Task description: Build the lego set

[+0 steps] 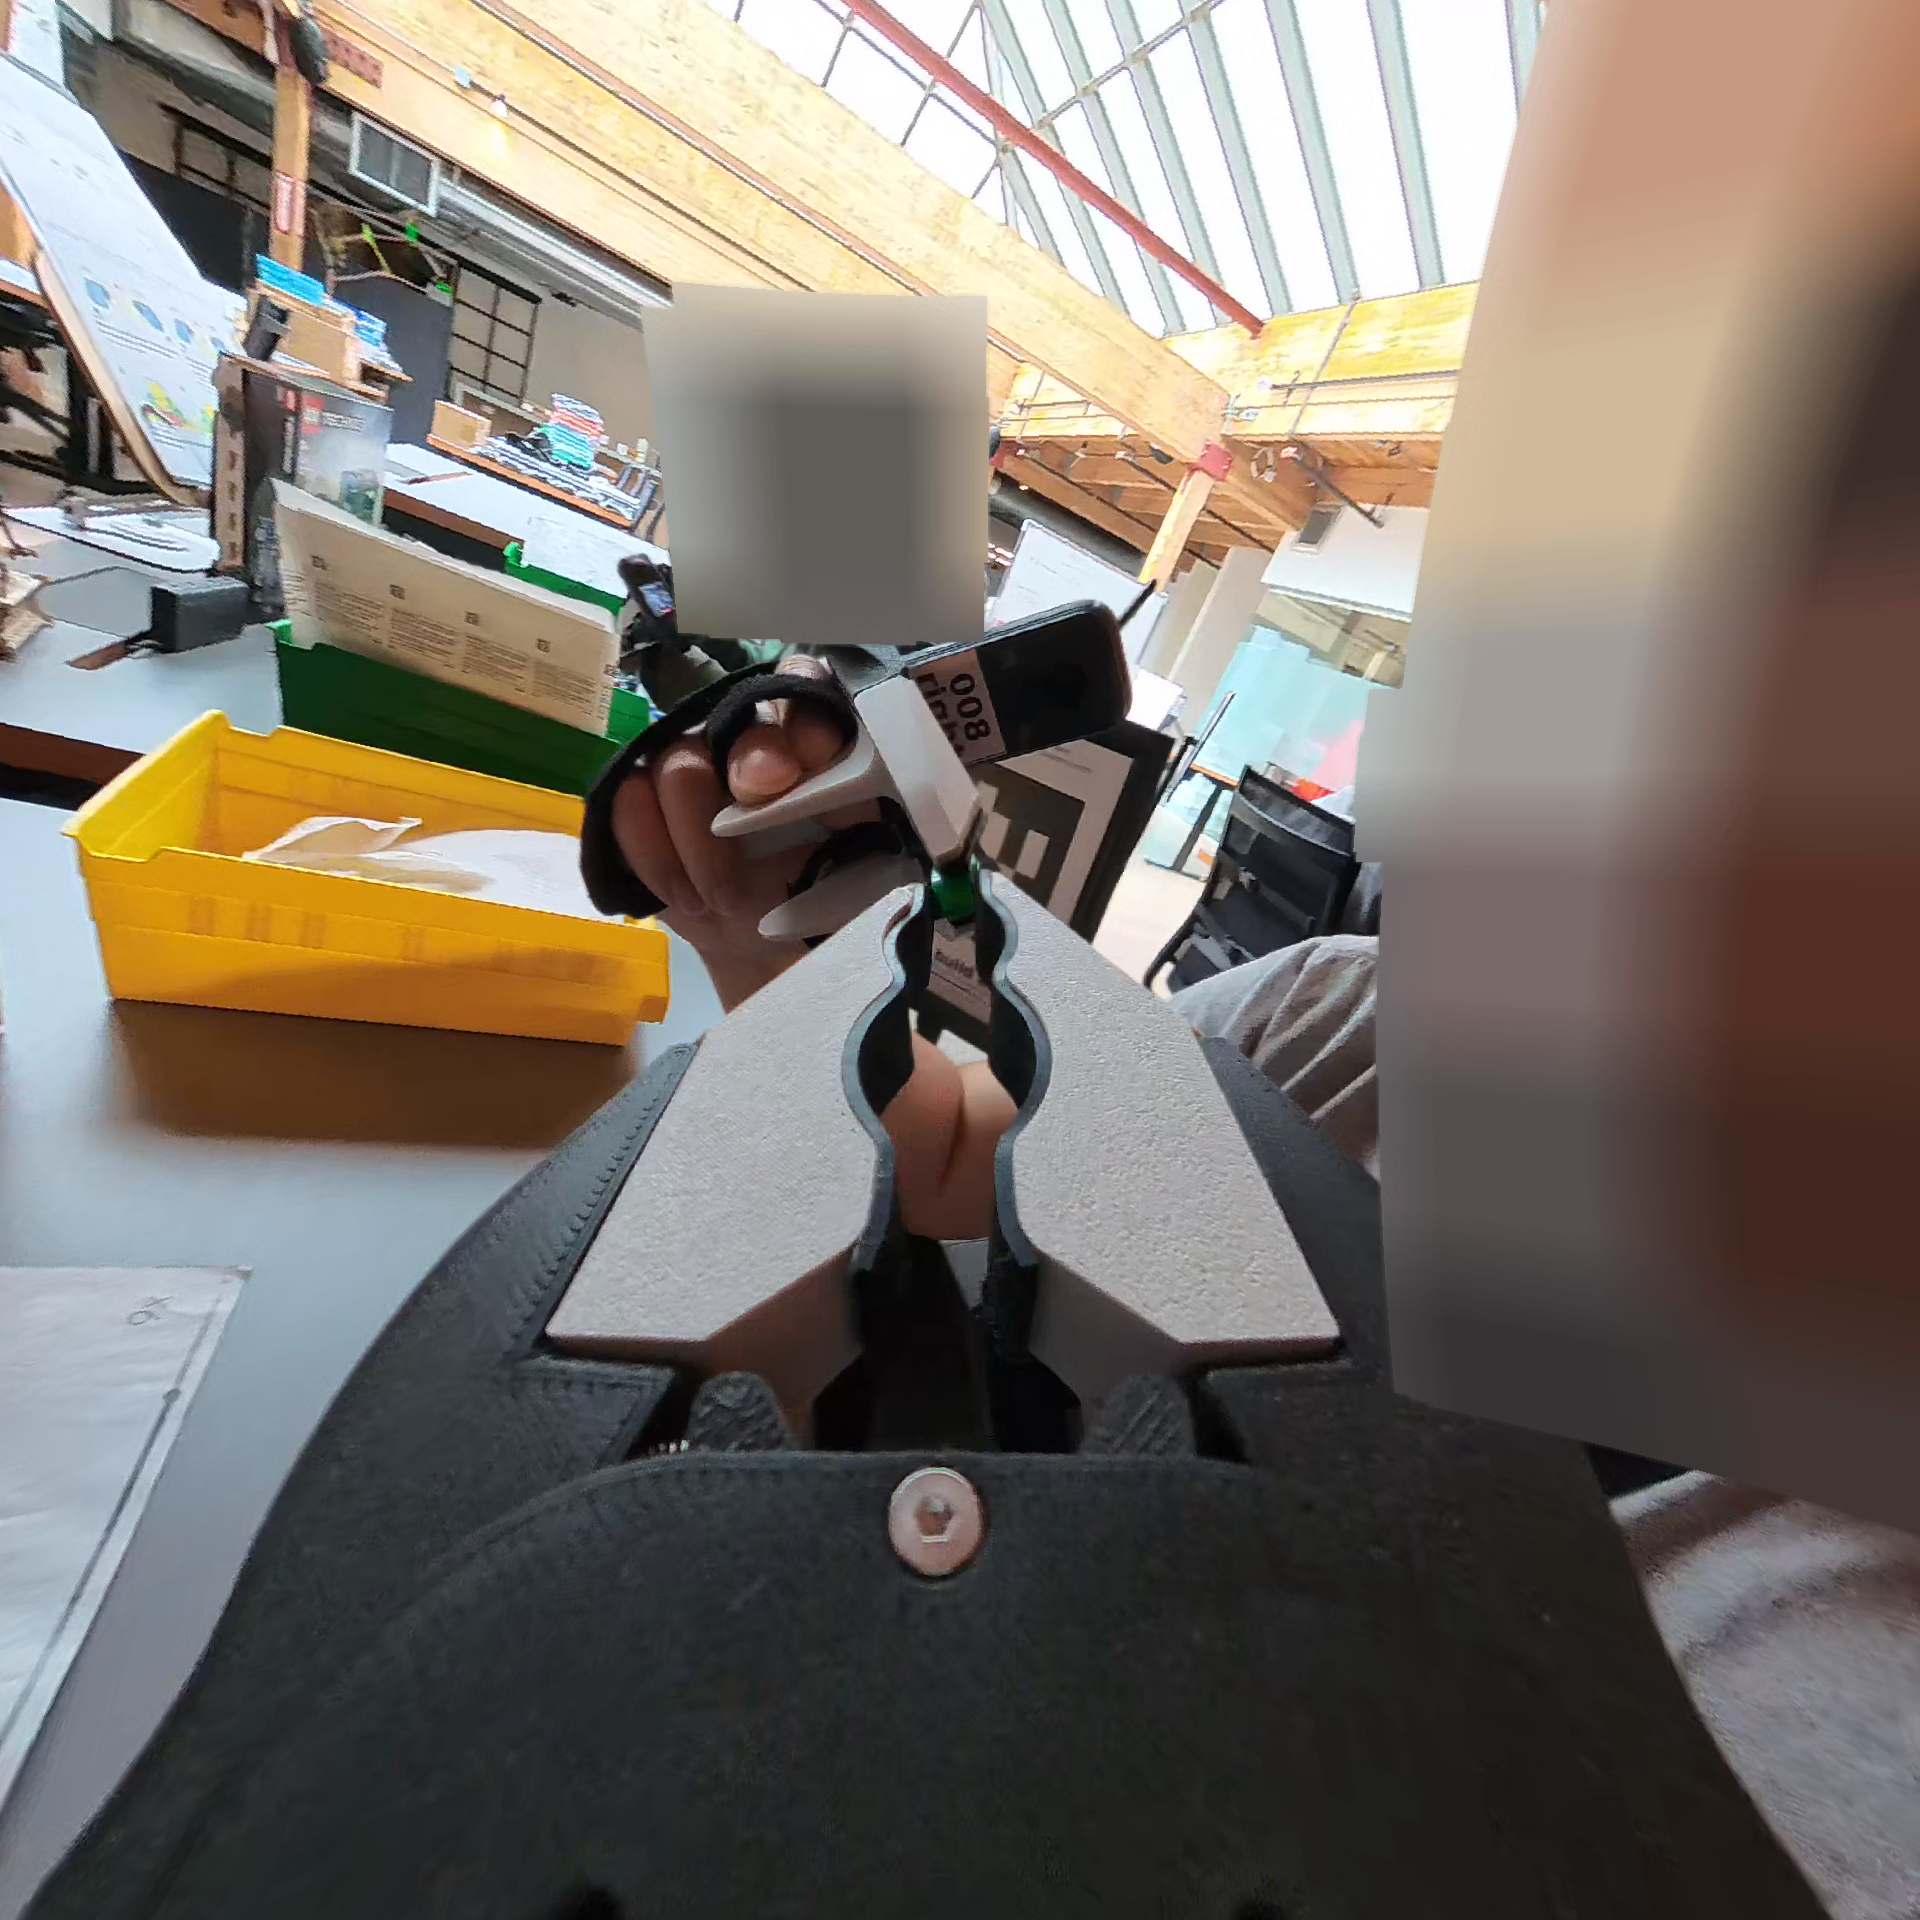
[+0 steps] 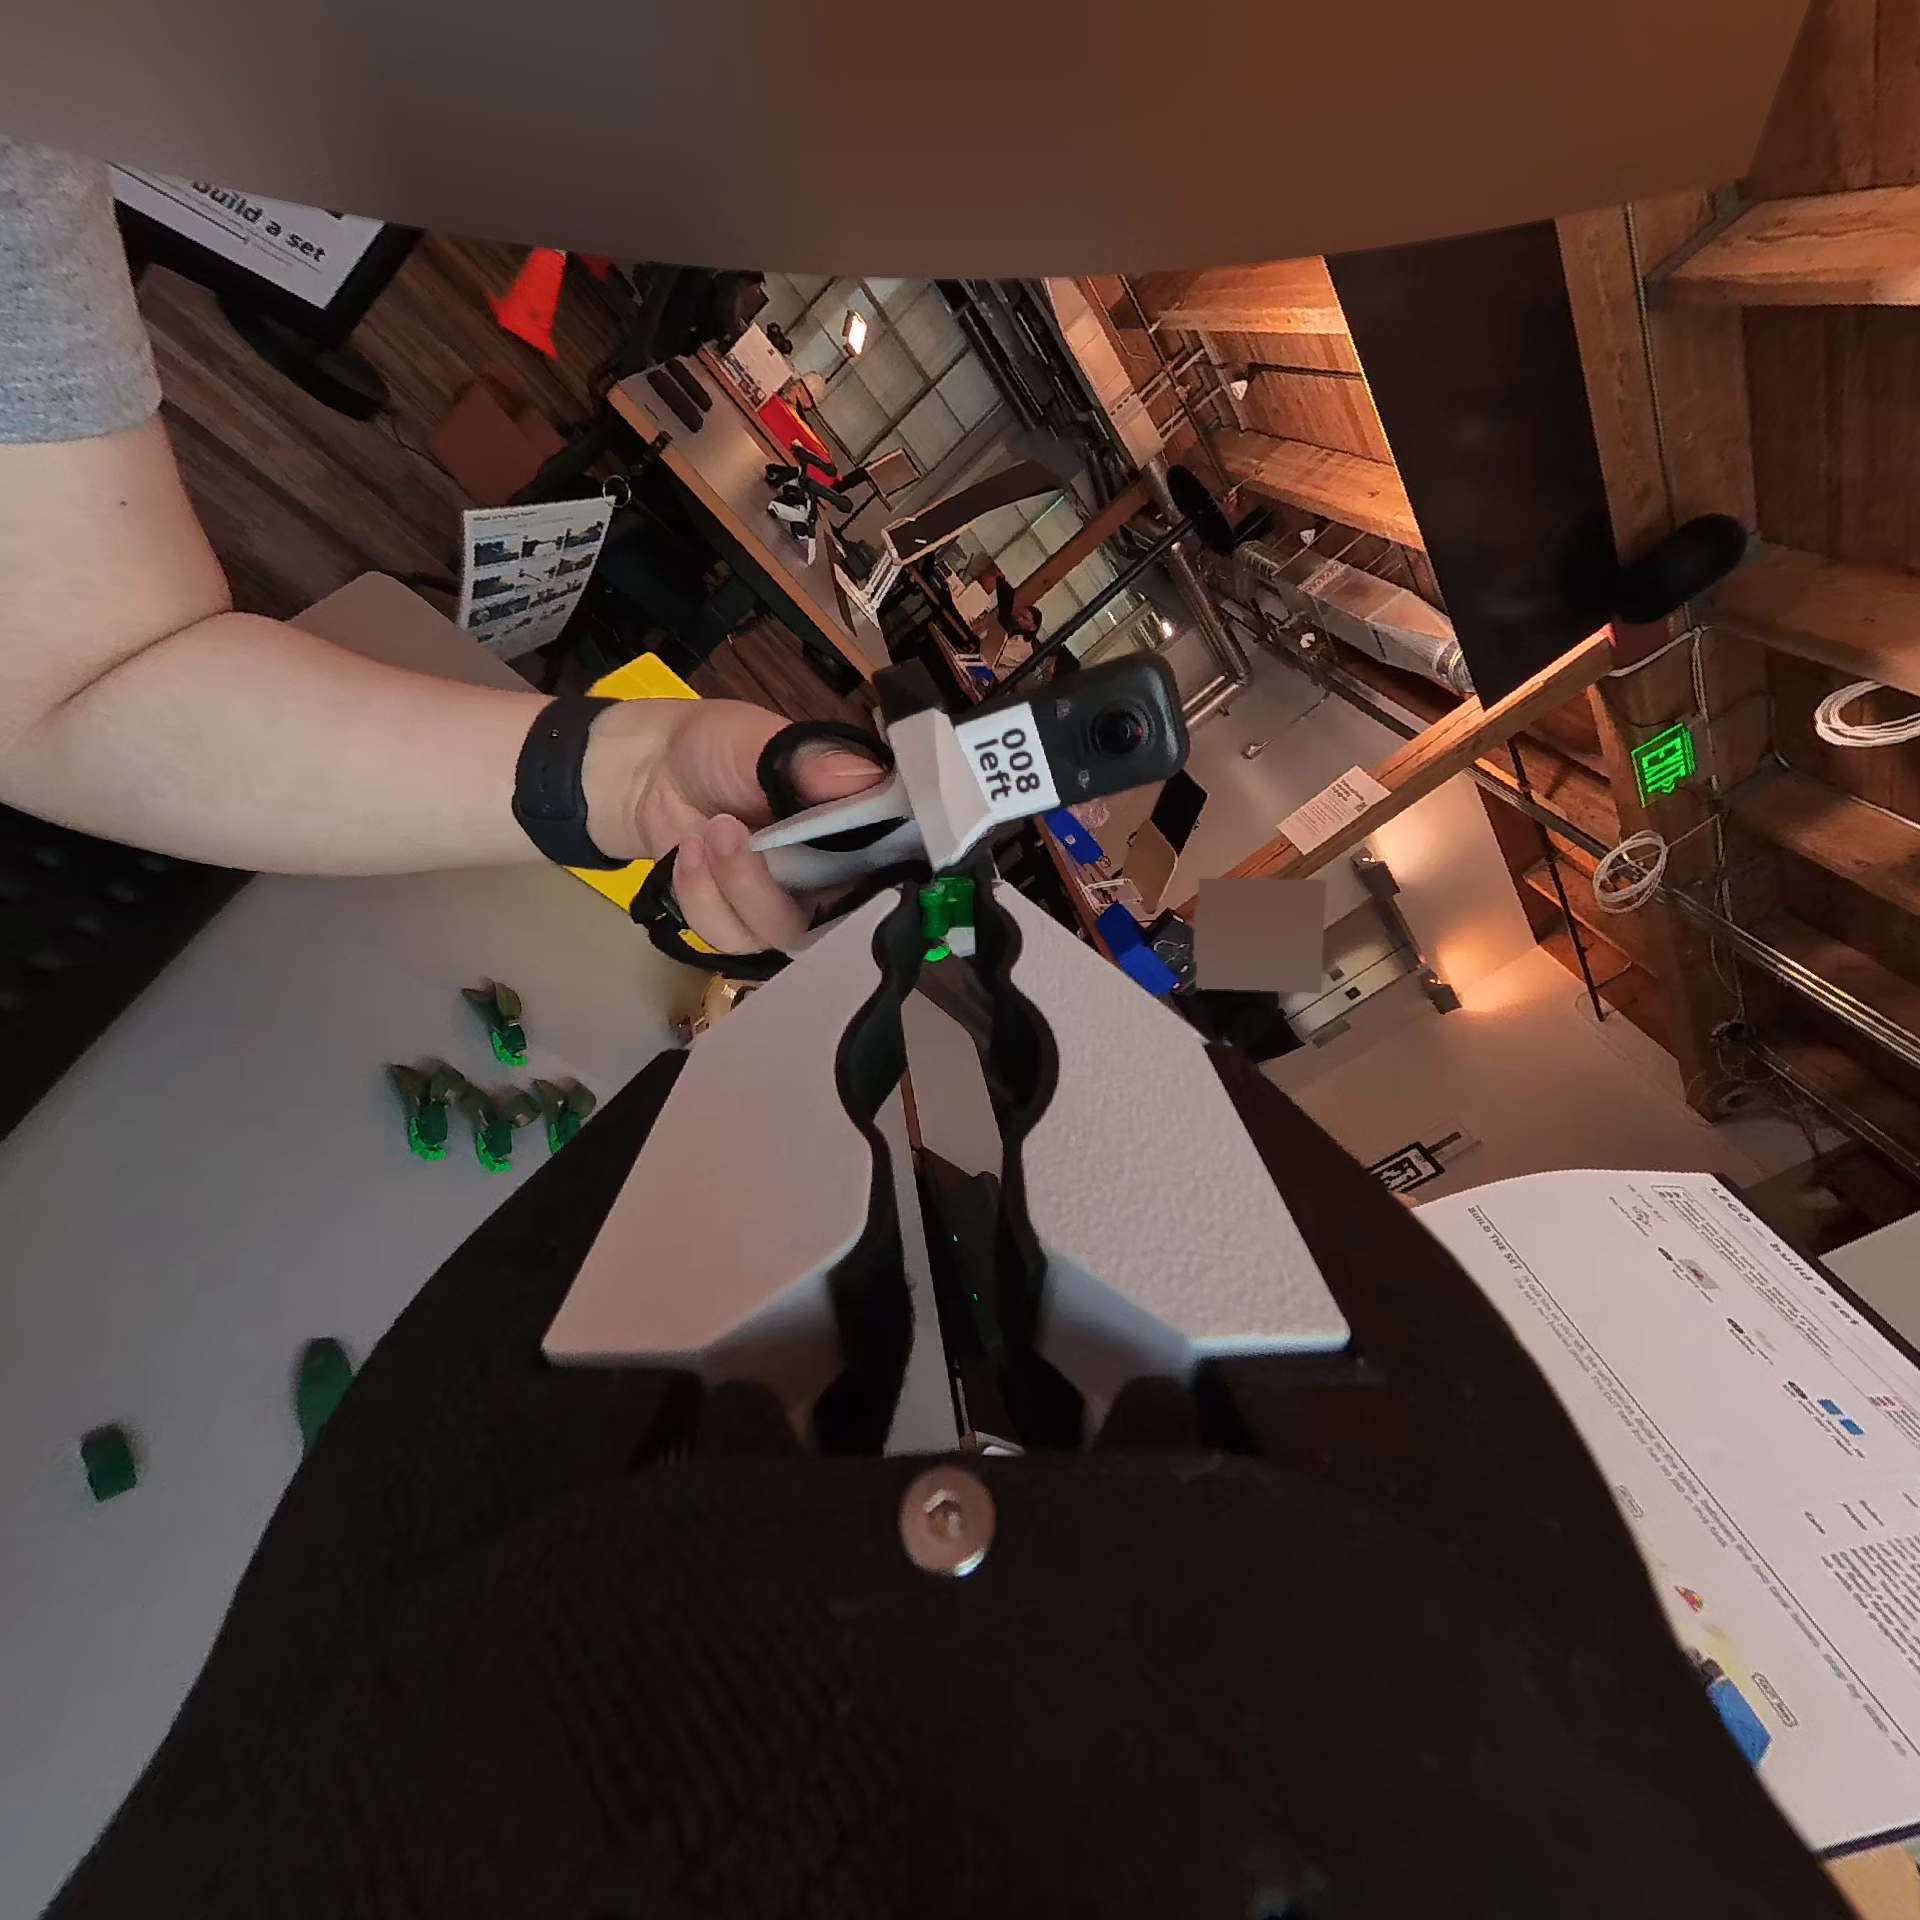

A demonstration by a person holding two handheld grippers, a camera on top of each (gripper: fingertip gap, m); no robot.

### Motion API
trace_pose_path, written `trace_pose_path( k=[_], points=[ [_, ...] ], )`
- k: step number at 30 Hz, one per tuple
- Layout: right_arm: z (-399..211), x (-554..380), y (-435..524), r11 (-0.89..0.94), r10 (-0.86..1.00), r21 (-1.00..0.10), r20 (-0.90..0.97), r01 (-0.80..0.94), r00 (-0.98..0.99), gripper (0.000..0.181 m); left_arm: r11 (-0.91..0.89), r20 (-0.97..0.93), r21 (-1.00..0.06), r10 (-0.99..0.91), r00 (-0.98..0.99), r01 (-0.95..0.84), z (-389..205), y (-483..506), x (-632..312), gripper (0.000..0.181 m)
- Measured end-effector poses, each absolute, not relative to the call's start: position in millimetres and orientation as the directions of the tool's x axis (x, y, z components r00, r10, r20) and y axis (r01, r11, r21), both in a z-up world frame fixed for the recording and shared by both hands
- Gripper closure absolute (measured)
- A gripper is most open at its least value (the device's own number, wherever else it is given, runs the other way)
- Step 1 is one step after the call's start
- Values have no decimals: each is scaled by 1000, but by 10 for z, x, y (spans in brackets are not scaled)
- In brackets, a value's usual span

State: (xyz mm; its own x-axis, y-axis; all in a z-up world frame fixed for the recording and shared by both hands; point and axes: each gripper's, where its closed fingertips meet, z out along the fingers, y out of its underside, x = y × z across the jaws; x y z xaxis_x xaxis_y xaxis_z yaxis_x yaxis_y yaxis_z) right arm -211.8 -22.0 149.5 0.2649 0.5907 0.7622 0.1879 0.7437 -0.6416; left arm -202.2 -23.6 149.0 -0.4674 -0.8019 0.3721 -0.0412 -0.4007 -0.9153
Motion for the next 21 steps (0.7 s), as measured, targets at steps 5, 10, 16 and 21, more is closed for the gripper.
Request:
trace_pose_path(
  k=[5,10,16,21],
  points=[
    [1469,-2125,-247,735,613,-655,753,176,240,173,-337,325,-940,-836,-443,-53,1458,-267,-2026,176],
    [1385,-2150,-236,718,631,-664,748,210,206,173,-283,294,-955,-857,-424,-91,1383,-260,-2052,176],
    [1364,-2166,-221,708,642,-674,738,209,208,174,-266,284,-959,-867,-409,-102,1371,-245,-2072,176],
    [1408,-2165,-202,691,664,-701,711,173,231,174,-253,259,-965,-883,-392,-67,1411,-226,-2071,176]
  ],
)
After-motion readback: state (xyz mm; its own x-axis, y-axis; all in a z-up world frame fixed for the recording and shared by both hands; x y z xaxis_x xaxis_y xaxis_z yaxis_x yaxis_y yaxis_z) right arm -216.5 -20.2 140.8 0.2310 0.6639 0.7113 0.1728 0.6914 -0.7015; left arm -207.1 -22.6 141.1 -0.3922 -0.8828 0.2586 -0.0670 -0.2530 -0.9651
